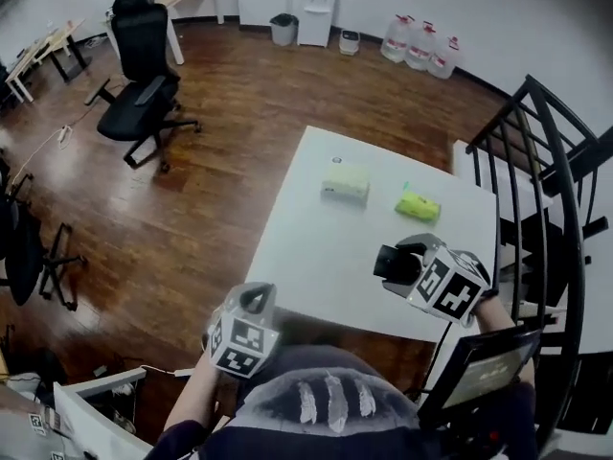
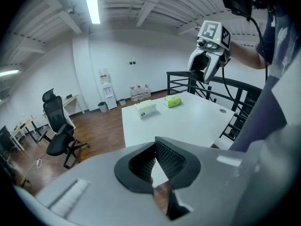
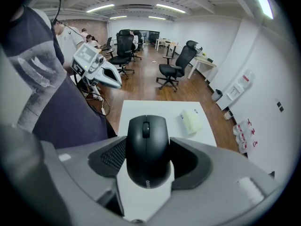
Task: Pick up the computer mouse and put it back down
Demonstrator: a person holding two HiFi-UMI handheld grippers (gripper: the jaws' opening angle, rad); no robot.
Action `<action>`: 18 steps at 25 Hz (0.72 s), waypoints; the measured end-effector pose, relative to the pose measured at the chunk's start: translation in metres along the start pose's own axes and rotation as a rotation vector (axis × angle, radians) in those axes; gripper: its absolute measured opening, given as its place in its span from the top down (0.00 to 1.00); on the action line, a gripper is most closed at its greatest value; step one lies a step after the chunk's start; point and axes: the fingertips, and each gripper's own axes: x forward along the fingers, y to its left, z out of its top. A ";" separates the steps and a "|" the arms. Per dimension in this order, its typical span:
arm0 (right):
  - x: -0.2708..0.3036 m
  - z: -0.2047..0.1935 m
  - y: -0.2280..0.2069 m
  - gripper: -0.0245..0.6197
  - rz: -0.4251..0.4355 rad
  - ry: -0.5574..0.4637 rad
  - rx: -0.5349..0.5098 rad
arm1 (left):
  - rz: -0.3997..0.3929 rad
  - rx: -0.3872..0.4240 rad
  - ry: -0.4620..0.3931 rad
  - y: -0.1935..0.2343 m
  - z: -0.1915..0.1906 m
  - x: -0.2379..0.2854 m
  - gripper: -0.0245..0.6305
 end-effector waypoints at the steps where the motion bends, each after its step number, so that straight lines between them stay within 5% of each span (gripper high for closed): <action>1: 0.002 0.003 0.000 0.51 0.000 0.004 -0.002 | -0.007 0.002 -0.001 0.002 -0.001 0.003 0.94; 18: -0.039 -0.016 -0.003 0.51 -0.038 0.032 -0.002 | -0.098 0.071 0.007 -0.020 0.028 0.036 0.94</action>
